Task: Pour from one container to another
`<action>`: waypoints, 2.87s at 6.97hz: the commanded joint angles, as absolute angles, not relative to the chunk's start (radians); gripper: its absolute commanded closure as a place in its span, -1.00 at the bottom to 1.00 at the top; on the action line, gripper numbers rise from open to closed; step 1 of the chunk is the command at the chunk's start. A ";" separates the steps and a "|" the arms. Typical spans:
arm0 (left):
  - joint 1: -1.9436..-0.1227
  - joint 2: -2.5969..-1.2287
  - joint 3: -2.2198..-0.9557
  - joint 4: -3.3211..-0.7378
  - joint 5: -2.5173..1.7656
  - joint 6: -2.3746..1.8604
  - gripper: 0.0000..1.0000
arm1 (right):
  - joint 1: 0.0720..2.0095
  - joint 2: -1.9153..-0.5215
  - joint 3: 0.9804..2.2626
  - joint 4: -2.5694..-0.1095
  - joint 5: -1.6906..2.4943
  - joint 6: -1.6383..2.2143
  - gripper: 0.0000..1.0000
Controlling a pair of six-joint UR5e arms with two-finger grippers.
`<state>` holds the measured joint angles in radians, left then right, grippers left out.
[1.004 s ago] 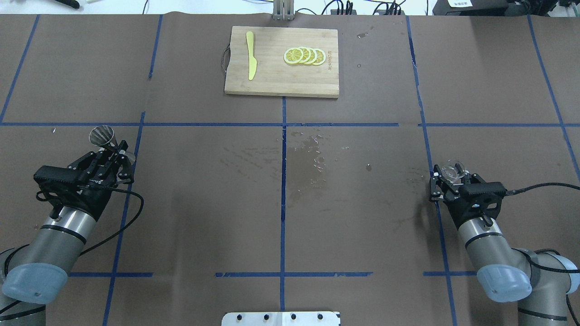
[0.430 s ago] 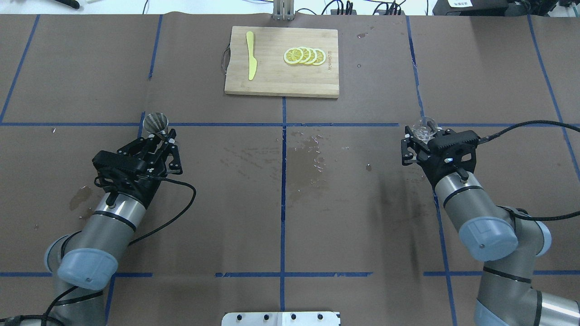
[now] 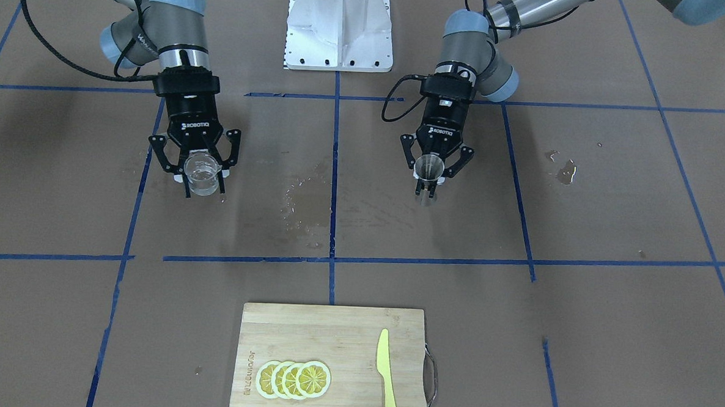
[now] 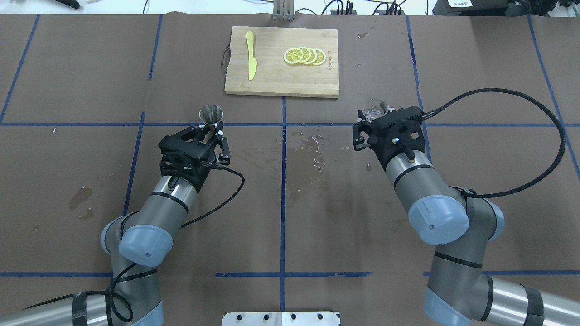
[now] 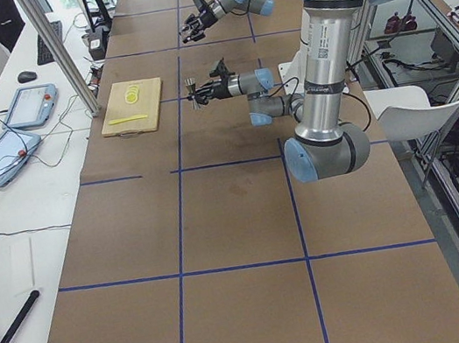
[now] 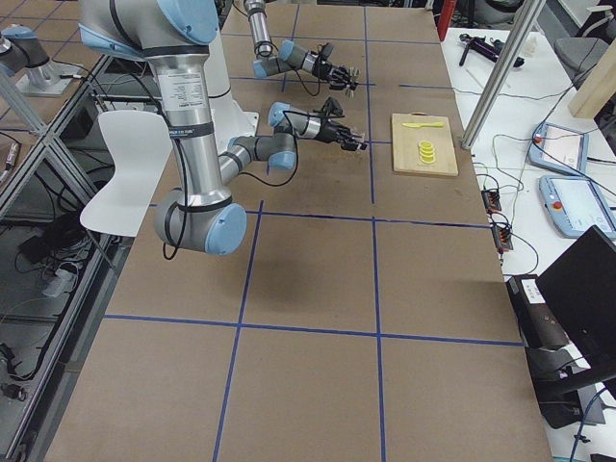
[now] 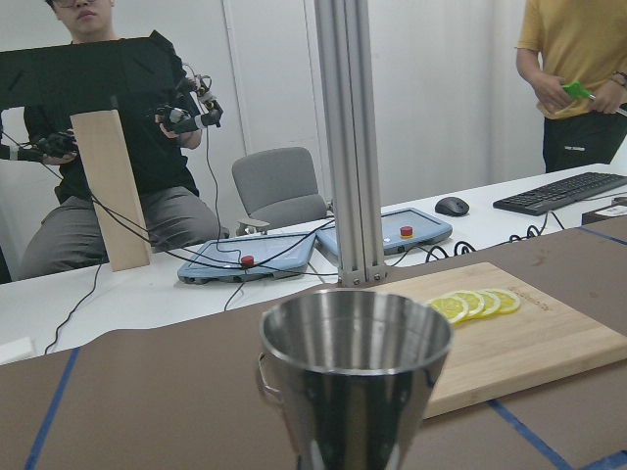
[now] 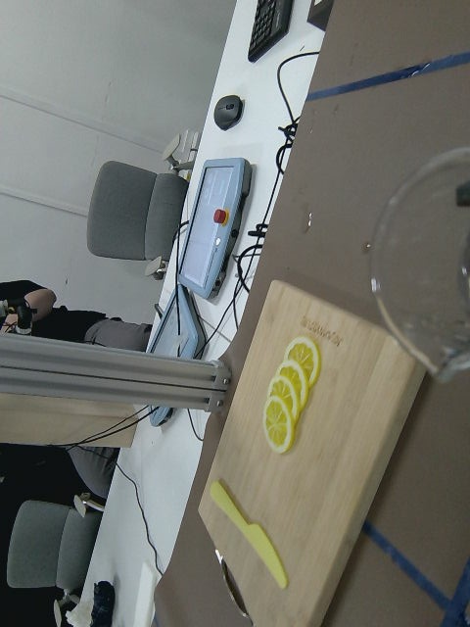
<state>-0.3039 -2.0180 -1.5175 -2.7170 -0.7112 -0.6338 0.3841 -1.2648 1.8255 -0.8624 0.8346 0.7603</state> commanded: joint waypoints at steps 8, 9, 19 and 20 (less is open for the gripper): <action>-0.218 -2.235 -1.345 -2.760 -0.747 -0.669 1.00 | 0.365 -0.922 1.939 -1.567 0.844 0.605 0.76; -0.218 -2.249 -1.345 -2.760 -0.749 -0.669 1.00 | 0.365 -0.913 1.928 -1.584 0.844 0.577 0.75; -0.225 -2.275 -1.325 -2.750 -0.778 -0.661 1.00 | 0.285 -0.882 1.939 -1.792 0.690 0.388 0.75; -0.225 -2.275 -1.325 -2.750 -0.779 -0.661 1.00 | 0.285 -0.867 1.937 -1.808 0.690 0.338 0.75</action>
